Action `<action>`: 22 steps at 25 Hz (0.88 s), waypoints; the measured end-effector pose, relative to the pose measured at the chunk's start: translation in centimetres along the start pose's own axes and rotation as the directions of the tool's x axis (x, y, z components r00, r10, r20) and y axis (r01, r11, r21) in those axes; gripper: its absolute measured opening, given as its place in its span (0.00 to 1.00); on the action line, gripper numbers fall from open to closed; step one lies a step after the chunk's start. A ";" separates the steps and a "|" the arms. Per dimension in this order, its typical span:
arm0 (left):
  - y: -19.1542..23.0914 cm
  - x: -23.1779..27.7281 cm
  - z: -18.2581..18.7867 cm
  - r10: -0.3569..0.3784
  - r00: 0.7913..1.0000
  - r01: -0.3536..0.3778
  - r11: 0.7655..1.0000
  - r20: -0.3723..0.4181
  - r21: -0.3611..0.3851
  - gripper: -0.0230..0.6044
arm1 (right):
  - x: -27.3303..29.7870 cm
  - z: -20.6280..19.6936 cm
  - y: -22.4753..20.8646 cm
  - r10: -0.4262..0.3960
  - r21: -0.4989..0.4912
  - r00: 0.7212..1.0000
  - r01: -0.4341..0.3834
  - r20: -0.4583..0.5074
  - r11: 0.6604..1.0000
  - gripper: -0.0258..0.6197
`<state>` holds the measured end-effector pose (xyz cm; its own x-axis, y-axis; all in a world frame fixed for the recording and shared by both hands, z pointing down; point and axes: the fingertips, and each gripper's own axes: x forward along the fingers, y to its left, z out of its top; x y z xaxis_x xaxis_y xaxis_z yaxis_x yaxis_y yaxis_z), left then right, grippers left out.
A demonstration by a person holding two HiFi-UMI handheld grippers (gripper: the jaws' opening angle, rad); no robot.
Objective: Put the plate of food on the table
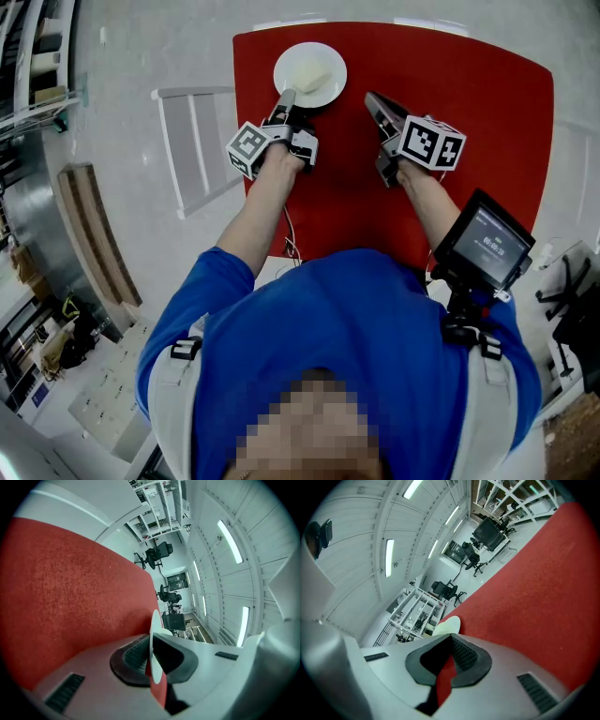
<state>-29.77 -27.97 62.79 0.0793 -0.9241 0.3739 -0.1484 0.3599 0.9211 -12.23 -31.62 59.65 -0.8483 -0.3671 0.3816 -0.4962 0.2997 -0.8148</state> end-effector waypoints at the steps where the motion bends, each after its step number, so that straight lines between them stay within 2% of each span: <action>1: 0.0 0.0 0.1 0.004 1.000 -0.004 1.000 0.000 0.006 0.06 | 0.0 0.0 0.0 0.001 0.001 1.000 -0.001 0.001 1.000 0.04; 11: 0.1 0.3 0.3 0.040 0.999 -0.039 0.997 -0.010 0.071 0.07 | 0.0 0.1 0.0 0.004 0.004 1.000 -0.004 0.007 1.000 0.04; 16: 0.0 0.5 0.2 0.076 0.997 -0.072 0.987 -0.027 0.143 0.07 | 0.0 0.2 0.0 0.007 0.003 1.000 -0.007 0.009 1.000 0.04; 22: -0.6 0.8 0.2 0.094 0.995 -0.081 0.967 -0.043 0.243 0.18 | 0.0 0.4 0.2 0.010 0.000 1.000 -0.010 0.016 1.000 0.04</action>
<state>-29.85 -28.92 62.46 0.1077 -0.8796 0.4633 -0.3893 0.3915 0.8338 -12.25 -31.91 59.33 -0.8504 -0.3778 0.3661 -0.4872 0.3031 -0.8190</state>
